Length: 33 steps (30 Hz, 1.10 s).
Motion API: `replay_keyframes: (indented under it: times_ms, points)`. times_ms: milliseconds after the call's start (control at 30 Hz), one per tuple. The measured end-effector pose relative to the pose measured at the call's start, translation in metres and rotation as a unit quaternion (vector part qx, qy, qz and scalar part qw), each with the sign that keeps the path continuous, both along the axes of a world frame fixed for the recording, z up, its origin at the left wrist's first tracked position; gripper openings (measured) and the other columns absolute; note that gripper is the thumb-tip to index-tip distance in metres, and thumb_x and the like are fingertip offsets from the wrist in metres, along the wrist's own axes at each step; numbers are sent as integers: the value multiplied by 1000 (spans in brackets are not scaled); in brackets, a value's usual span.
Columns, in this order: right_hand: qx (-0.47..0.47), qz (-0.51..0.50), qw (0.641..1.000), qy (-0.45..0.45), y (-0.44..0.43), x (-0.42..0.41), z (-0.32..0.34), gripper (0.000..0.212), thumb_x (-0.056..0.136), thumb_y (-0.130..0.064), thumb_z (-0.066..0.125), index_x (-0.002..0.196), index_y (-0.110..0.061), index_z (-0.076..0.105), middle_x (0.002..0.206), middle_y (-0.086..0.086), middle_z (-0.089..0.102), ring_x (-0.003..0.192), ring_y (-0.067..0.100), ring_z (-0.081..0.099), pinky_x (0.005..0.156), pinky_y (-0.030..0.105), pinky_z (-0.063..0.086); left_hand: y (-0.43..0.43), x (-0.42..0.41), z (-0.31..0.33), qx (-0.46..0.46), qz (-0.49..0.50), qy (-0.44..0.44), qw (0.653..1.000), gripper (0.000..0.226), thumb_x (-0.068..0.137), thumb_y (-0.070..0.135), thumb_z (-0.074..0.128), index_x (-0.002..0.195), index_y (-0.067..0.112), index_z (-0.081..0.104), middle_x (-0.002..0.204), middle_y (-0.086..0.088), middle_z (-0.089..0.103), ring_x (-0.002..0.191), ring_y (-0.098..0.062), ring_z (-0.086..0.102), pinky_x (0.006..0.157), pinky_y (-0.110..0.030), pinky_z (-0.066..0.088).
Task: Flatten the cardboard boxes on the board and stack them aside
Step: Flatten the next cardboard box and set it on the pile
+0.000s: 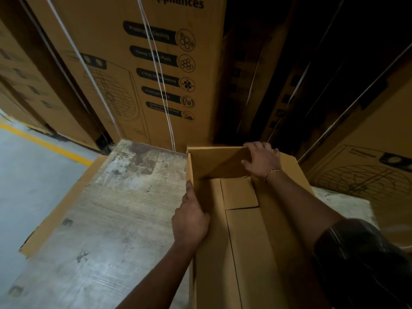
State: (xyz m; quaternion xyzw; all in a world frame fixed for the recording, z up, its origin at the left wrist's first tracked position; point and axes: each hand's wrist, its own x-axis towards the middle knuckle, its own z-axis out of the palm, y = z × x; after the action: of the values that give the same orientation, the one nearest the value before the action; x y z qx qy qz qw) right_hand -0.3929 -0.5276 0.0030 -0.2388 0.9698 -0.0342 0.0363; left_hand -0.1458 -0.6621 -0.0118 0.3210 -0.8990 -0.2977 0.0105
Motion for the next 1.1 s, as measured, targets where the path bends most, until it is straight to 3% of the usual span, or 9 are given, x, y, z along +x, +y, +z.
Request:
replay_keyframes:
  times_ms: [100,200,267,400,500,700,833,967,1100]
  points:
    - [14,11,1000,-4,2,2,-1,64,85,-37,62,142,-29,35,144,2,40,133,27,32,103,55,40,-1,-1,-1,1,5,0,1000,96,88,20,63,157,24,-3,130,-5,59,90,-17,64,71,-32,54]
    - [-40,-36,997,-52,7,13,2,93,84,-23,67,156,-26,9,164,2,6,146,29,20,102,56,43,3,-2,2,-4,5,6,1000,96,87,20,65,158,21,0,131,-6,58,88,-17,64,69,-32,54]
    - [-70,-98,989,-85,22,29,2,105,85,-19,69,157,-27,-8,166,2,-5,134,35,42,95,53,51,7,-2,4,-9,1,7,1000,97,86,21,67,158,19,1,132,-7,57,90,-18,65,70,-31,55]
    - [-79,-117,981,-134,80,87,1,106,89,-25,67,155,-30,-16,150,14,40,97,30,64,76,41,53,15,-5,8,-37,4,-2,999,92,89,24,64,158,15,3,130,-10,58,93,-24,65,67,-31,46]
    - [-113,-135,969,-174,134,157,4,94,92,-26,62,156,-34,-6,121,9,64,81,19,63,68,35,52,10,3,14,-7,2,11,1000,89,88,26,63,157,18,7,121,-9,60,84,-20,59,66,-33,43]
    - [-186,-144,912,-335,241,294,16,74,96,-23,56,154,-38,12,143,-3,51,105,16,63,89,31,51,21,84,-3,114,7,-30,993,77,79,47,58,147,33,24,132,-3,57,110,-28,62,91,-50,53]
    - [-217,-202,879,-373,281,366,12,81,87,-21,68,153,-31,21,147,-2,47,132,21,49,108,30,36,107,225,-8,232,17,-20,972,76,85,51,66,148,44,24,137,14,54,117,-15,60,98,-39,48]
    - [-329,-302,823,-351,281,407,12,61,83,-31,57,142,-22,49,140,5,55,127,26,52,109,32,35,159,302,-2,344,168,-10,924,60,89,26,72,143,27,46,133,-3,60,109,-21,57,99,-29,42]
    - [-296,-274,883,-238,291,424,52,41,97,-18,49,117,-52,60,130,4,65,114,28,60,105,37,40,166,301,11,407,238,60,880,28,85,8,68,107,25,74,101,-1,75,98,-24,65,94,-36,46]
